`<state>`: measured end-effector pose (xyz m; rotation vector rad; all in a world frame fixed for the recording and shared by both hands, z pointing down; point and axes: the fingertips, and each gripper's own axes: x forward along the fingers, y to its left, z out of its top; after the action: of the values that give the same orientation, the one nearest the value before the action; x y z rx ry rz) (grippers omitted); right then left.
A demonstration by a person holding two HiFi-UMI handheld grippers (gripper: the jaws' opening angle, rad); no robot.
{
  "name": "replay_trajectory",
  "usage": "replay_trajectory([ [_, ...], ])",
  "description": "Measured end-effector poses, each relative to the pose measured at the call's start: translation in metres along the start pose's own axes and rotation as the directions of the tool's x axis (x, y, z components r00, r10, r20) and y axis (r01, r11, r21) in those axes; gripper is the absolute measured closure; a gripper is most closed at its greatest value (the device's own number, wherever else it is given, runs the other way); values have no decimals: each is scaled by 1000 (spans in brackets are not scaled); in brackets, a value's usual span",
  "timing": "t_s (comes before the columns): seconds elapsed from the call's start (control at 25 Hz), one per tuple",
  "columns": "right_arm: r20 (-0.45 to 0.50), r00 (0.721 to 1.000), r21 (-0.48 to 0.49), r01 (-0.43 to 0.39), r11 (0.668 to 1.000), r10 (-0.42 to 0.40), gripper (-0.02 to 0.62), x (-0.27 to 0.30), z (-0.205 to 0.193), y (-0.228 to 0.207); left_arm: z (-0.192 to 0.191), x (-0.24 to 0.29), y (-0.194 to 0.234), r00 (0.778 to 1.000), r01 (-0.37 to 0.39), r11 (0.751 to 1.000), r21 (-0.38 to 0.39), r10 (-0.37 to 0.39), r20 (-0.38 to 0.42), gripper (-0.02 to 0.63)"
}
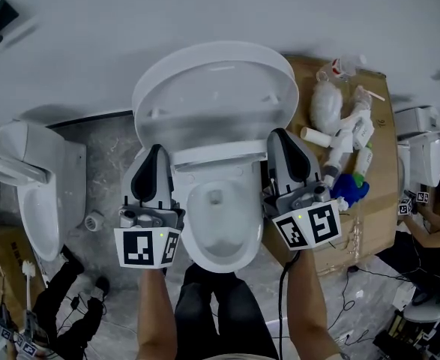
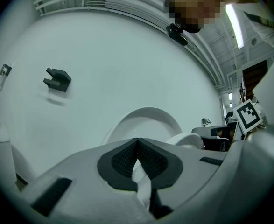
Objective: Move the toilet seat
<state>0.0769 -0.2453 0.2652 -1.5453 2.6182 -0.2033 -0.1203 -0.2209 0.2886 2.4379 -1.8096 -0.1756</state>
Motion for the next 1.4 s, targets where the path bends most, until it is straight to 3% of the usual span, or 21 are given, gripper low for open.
replay_trajectory([
  [1.4,4,999,-16,-39,999,39,571,50,-3,-18,-4,45,20,1000,-17,1000,11,17,-4,597],
])
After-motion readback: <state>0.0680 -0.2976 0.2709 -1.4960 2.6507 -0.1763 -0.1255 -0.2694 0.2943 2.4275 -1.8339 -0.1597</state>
